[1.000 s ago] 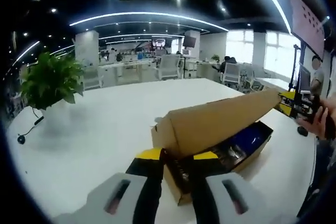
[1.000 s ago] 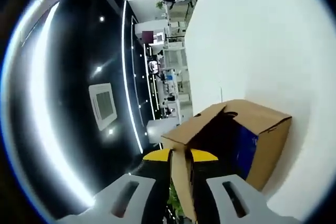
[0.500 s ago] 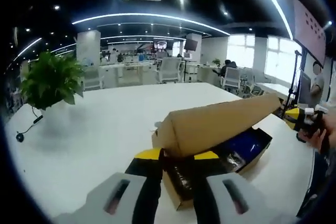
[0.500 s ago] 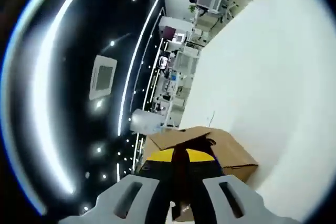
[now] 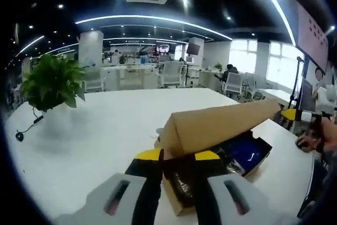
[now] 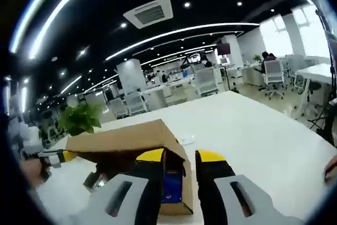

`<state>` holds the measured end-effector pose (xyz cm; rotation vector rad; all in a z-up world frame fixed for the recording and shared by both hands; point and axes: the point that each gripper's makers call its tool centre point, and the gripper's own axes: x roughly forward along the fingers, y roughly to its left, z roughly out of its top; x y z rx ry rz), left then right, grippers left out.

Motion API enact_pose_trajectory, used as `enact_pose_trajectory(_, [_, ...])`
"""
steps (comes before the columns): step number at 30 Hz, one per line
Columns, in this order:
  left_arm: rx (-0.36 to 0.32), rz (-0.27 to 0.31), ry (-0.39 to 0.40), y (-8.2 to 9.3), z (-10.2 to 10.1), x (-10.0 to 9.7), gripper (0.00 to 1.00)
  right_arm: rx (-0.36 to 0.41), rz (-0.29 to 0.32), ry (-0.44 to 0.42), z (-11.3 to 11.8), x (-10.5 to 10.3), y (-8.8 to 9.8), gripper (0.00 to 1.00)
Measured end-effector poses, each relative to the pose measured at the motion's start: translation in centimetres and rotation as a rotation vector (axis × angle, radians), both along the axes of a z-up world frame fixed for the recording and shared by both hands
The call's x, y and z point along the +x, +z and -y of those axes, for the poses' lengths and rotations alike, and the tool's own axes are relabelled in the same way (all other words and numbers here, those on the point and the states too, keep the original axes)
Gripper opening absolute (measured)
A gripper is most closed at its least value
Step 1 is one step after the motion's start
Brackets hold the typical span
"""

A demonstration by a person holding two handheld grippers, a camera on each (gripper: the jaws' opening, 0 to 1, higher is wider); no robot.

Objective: Operate the shoe box by opening the lid, removing the specified soft item, and placing it in the target area until the item is outside and the box remains undamaged.

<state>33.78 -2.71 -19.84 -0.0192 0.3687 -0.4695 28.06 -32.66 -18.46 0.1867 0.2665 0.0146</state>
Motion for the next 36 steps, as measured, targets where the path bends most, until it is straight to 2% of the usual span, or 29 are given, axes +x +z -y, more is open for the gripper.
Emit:
enact_pose_trajectory(1, [0.0,-0.001,0.002,0.0,0.0,0.0,0.2,-0.059,-0.001,0.024,-0.4,0.3,-0.1,0.2])
enact_pose_trajectory(4, [-0.009,-0.002,0.006,0.2,0.0,0.1,0.2,-0.068,-0.006,0.028,-1.0,0.8,-0.3,0.2])
enact_pose_trajectory(6, [-0.006,-0.006,0.003,0.2,0.1,0.2,0.2,-0.134,-0.001,0.034,-1.1,1.4,-0.3,0.2])
enact_pose_trajectory(8, [-0.005,-0.007,-0.001,0.3,0.1,0.2,0.2,-0.132,0.036,0.037,-1.5,2.1,0.1,0.21])
enact_pose_trajectory(9, [-0.014,-0.006,-0.004,0.5,0.2,0.3,0.2,-0.191,0.073,0.032,-1.4,2.5,0.5,0.21])
enact_pose_trajectory(10, [-0.021,0.002,-0.01,0.8,0.2,0.4,0.2,-0.212,0.084,0.035,-1.4,2.7,0.7,0.21])
enact_pose_trajectory(12, [-0.019,0.004,-0.01,1.2,0.2,0.5,0.21,-0.165,0.072,0.047,-1.9,2.9,0.4,0.18])
enact_pose_trajectory(16, [-0.023,0.006,-0.009,1.4,-0.2,0.6,0.22,-0.166,0.078,0.032,-1.7,3.5,0.6,0.18])
enact_pose_trajectory(20, [-0.026,0.001,-0.007,1.4,-0.5,0.4,0.22,-0.181,0.08,0.024,-1.2,4.1,0.5,0.23])
enact_pose_trajectory(25, [-0.018,0.006,-0.041,1.4,-0.2,0.3,0.27,-0.214,0.069,0.043,-1.0,4.8,0.0,0.21])
enact_pose_trajectory(28, [-0.057,-0.035,-0.065,0.9,0.0,-0.1,0.34,-0.236,0.059,0.052,-1.0,5.4,-0.3,0.19])
enact_pose_trajectory(30, [-0.063,-0.087,-0.094,-0.1,0.2,-0.8,0.4,-0.26,0.062,0.054,-0.9,5.8,-0.1,0.19])
enact_pose_trajectory(32, [-0.056,-0.093,-0.132,-0.5,0.4,-1.4,0.42,-0.251,0.073,0.064,-1.0,6.2,0.2,0.17])
enact_pose_trajectory(33, [-0.072,-0.105,-0.15,-0.8,0.6,-1.8,0.43,-0.279,0.082,0.067,-0.9,6.7,0.7,0.16])
enact_pose_trajectory(34, [-0.098,-0.128,-0.168,-1.0,0.7,-2.2,0.46,-0.277,0.084,0.07,-1.0,6.7,0.7,0.15])
enact_pose_trajectory(36, [-0.102,-0.14,-0.165,-1.3,0.5,-2.3,0.51,-0.277,0.094,0.053,-0.8,6.9,1.3,0.14])
